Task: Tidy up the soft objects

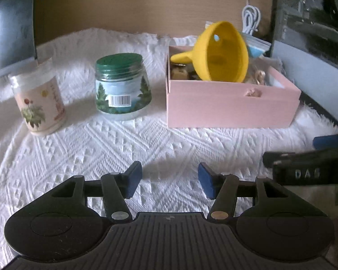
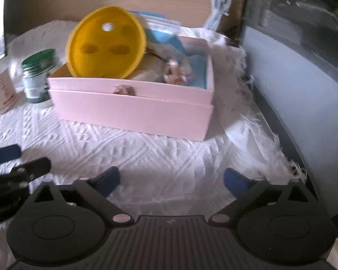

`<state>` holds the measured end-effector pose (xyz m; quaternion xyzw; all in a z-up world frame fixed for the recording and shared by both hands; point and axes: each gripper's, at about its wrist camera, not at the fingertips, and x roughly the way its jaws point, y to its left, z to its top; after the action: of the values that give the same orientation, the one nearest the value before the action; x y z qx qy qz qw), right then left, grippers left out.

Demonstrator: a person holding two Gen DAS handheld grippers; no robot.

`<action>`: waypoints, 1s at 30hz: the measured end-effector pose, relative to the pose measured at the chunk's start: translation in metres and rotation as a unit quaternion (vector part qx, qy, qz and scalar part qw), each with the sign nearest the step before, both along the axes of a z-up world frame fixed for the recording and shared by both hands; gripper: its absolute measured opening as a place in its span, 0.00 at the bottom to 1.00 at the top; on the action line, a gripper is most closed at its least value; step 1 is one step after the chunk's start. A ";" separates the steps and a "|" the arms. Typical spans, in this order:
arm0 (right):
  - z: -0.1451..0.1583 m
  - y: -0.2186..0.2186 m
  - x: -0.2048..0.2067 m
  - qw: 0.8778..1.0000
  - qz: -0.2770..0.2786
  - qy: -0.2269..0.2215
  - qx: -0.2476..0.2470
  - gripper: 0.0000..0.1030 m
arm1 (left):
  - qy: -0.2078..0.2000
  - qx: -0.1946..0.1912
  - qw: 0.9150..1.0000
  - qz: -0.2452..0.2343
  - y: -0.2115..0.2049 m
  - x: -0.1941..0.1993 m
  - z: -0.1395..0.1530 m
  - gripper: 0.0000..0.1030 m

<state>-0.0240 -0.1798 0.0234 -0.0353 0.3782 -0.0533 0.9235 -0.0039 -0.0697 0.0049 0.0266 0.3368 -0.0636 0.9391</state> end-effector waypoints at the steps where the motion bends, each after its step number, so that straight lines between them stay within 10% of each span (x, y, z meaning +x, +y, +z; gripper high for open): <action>1: -0.001 -0.003 0.002 1.000 -0.005 0.000 0.011 1.00 | -0.001 -0.002 1.000 0.002 0.000 -0.001 0.000 0.59; 30: -0.007 -0.014 -0.009 0.998 0.013 -0.052 0.025 1.00 | -0.014 0.006 1.000 0.020 -0.007 0.004 -0.003 0.58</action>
<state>-0.0334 -0.1943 0.0161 -0.0141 0.3305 -0.0340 0.9431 -0.0004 -0.0766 0.0014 0.0262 0.3241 -0.0424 0.9447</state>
